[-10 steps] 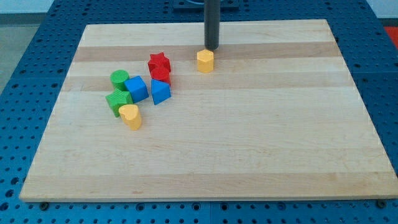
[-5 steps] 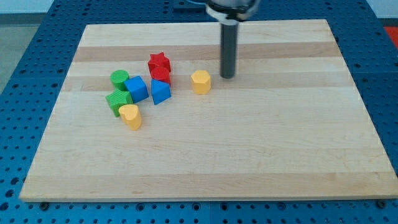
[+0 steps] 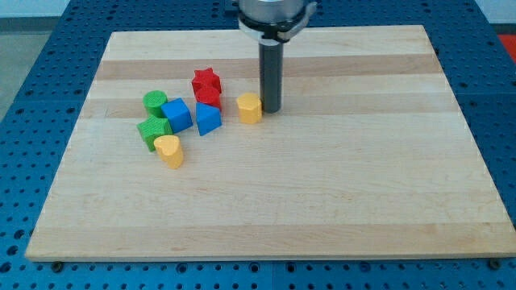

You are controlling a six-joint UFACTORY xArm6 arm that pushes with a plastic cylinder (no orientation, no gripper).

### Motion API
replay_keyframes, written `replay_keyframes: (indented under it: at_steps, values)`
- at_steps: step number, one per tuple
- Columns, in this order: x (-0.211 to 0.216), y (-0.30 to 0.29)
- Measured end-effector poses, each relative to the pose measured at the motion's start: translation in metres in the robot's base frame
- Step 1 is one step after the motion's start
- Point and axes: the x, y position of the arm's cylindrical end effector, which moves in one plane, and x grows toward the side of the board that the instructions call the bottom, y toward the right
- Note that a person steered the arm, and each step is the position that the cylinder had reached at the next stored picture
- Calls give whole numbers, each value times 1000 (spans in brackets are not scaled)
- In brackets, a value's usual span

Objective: Push the yellow hexagon into the group of blocks

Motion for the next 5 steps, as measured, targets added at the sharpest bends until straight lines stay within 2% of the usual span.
replay_keyframes:
  at_steps: [2,5]
  values:
    - [1,-54]
    - [1,-105]
